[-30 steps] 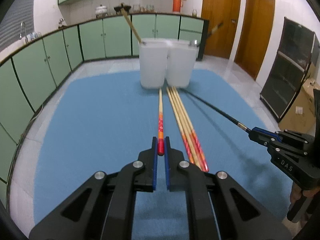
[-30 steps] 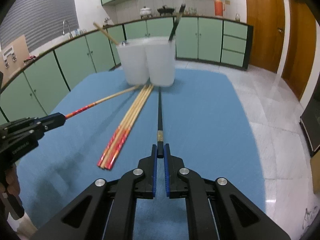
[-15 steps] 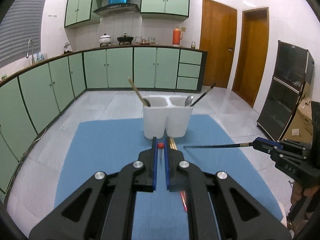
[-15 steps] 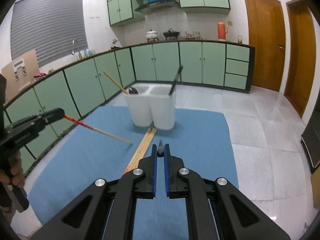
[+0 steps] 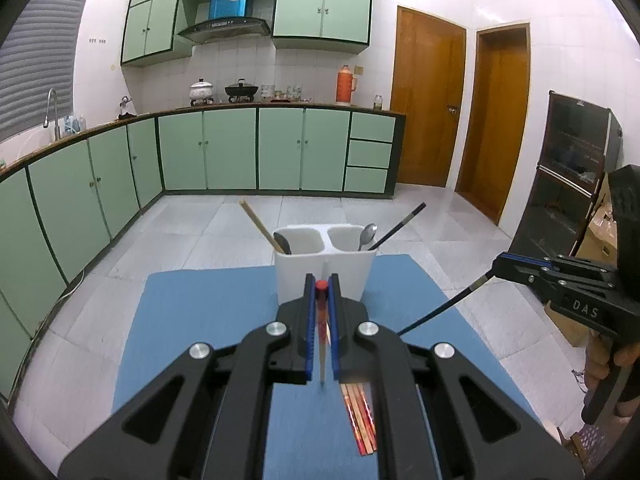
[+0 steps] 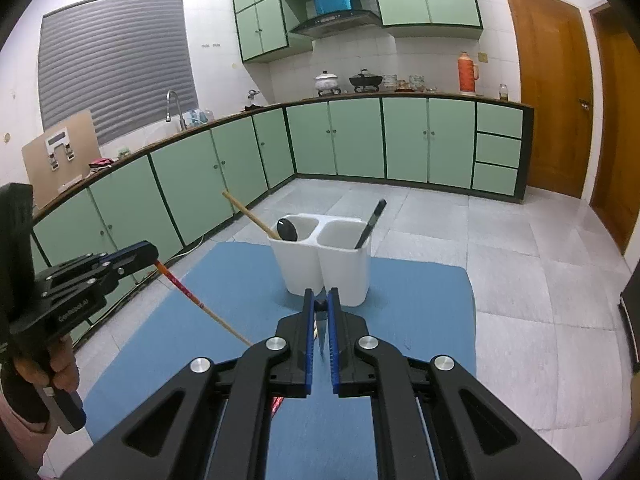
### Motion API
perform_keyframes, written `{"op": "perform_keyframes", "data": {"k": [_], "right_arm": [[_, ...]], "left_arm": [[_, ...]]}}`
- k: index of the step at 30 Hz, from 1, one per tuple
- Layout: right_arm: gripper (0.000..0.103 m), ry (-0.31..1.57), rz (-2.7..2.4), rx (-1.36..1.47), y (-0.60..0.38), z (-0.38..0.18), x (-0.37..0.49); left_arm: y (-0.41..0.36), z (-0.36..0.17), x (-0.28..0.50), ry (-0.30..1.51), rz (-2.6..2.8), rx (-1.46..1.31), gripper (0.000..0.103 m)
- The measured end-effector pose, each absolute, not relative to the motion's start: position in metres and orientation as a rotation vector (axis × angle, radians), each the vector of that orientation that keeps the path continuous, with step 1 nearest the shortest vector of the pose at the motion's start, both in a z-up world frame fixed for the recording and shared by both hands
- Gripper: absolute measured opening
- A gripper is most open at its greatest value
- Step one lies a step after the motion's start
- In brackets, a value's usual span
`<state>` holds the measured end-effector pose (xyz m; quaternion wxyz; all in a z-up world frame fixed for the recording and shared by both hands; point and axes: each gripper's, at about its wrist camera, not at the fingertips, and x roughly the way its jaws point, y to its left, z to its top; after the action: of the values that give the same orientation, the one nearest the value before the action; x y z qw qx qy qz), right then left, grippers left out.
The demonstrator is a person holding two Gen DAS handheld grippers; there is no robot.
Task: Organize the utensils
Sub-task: 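Lift both chopsticks, insert them upright into the white holder, and open both tools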
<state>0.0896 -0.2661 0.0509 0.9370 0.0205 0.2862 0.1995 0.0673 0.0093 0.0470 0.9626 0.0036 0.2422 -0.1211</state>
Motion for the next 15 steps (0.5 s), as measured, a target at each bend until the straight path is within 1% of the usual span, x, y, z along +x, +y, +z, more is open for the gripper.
{"op": "perform_keyframes", "data": {"k": [15], "right_arm": [[0.006,0.539,0.48,0.0,-0.261,0.088,0.11]], "left_arm": [[0.011,0.075,0.085,0.422,-0.257,0.007,0.005]]}}
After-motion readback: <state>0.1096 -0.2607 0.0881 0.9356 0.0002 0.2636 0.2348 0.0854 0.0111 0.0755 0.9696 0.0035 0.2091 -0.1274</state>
